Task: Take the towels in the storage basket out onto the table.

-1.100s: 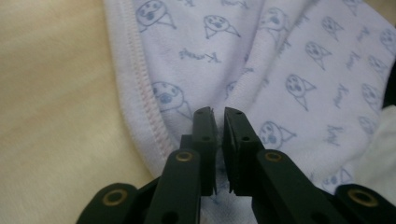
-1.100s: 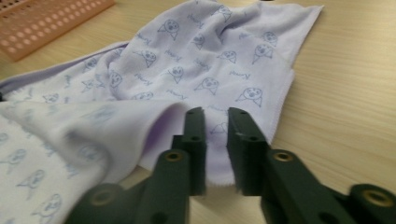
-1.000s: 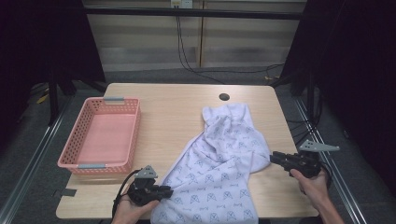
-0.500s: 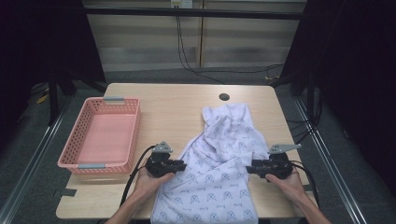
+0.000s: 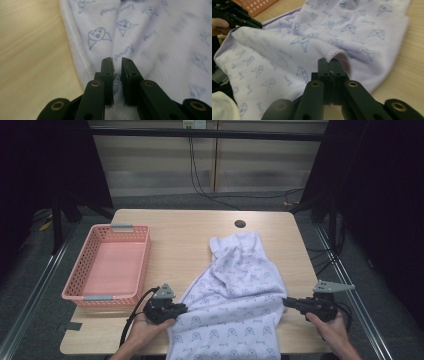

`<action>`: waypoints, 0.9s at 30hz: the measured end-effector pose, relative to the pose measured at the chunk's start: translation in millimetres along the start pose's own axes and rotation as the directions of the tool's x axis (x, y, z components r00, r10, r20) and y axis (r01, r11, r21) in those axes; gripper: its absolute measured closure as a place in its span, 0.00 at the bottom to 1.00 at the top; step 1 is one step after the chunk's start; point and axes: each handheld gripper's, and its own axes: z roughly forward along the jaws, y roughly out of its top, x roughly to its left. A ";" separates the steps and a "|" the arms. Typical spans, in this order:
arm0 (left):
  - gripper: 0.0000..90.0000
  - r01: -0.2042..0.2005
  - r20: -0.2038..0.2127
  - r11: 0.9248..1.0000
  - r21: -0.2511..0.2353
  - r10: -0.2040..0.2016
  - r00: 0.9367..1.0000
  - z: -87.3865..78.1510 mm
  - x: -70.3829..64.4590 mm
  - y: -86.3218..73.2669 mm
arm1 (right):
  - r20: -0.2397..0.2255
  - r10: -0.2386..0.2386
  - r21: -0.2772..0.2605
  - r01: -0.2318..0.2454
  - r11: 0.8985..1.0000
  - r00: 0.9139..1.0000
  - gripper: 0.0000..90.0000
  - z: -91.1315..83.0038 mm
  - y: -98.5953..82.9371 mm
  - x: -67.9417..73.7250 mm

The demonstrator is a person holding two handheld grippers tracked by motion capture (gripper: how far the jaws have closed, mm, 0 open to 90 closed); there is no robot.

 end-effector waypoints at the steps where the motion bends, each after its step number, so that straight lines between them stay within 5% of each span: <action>1: 0.89 0.008 0.022 1.000 0.004 -0.008 1.000 -2.9 -3.7 -3.8 | -0.019 -0.002 0.013 0.002 1.000 1.000 0.99 -3.2 -2.0 2.1; 8: 0.89 0.004 0.092 0.997 0.082 -0.012 0.996 -24.7 -29.7 -24.6 | -0.075 -0.042 0.046 0.045 0.998 0.996 0.93 -17.4 -13.3 30.9; 10: 0.86 -0.008 0.101 0.998 0.061 0.001 0.995 -26.7 -32.1 -27.0 | -0.059 -0.069 0.036 0.071 0.997 0.996 0.83 -19.8 -11.5 34.6; 13: 0.81 0.046 0.065 0.998 -0.033 -0.044 0.997 -26.4 -20.1 -14.8 | -0.060 -0.074 0.005 0.074 0.997 0.995 0.74 -16.4 -2.9 32.3; 16: 0.78 0.076 0.044 0.994 -0.082 -0.073 0.996 -15.7 -6.1 2.7 | -0.058 -0.067 0.004 0.068 0.998 0.996 0.68 2.9 10.3 23.2; 19: 0.76 0.059 -0.022 0.994 -0.093 -0.061 0.998 3.3 8.8 24.0 | -0.025 -0.080 0.016 0.081 0.997 0.996 0.64 30.2 25.4 8.2; 22: 0.74 0.130 -0.024 0.983 -0.131 -0.134 0.991 15.1 22.7 37.3 | 0.015 -0.074 0.033 0.073 0.997 0.997 0.61 59.0 41.8 -14.9; 24: 0.73 0.103 -0.076 0.987 -0.126 -0.113 0.991 23.1 27.7 44.7 | 0.050 -0.072 0.051 0.069 0.996 0.996 0.60 75.0 49.4 -29.0; 27: 0.70 0.128 -0.117 0.985 -0.119 -0.142 0.983 34.8 39.7 47.2 | 0.093 -0.067 0.072 0.060 0.996 0.993 0.59 94.0 54.7 -44.1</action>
